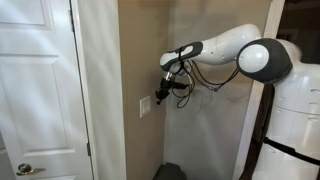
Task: Turn off the right light switch.
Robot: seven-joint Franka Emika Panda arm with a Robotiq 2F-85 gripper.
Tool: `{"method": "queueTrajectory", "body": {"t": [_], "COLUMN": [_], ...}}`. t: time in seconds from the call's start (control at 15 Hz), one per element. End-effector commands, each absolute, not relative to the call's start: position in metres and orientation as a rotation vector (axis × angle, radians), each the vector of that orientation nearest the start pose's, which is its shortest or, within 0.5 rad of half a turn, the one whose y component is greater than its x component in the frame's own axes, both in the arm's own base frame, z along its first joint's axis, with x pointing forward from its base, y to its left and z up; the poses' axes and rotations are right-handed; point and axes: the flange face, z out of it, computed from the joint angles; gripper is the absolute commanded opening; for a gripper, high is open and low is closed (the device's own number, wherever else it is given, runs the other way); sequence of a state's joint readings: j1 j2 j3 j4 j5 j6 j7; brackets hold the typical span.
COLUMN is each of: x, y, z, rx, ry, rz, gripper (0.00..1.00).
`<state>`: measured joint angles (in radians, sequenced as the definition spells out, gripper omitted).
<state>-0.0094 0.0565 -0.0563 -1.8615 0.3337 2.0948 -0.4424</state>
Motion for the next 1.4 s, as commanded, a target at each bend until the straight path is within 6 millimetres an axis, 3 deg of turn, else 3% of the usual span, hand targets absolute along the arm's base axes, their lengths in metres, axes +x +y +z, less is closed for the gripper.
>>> {"method": "queueTrajectory", "body": {"t": [0.0, 0.67, 0.93, 1.33], "x": [0.606, 0.604, 0.596, 0.591], "y": [-0.016, -0.013, -0.001, -0.004], "z": [0.496, 0.485, 0.472, 0.46], "rx": [-2.856, -2.782, -2.731, -2.745], "ry": [-0.432, -0.463, -0.513, -0.501], "rz": [-0.443, -0.595, -0.528, -0.482], "gripper": [0.0, 0.0, 0.0, 0.0]}}
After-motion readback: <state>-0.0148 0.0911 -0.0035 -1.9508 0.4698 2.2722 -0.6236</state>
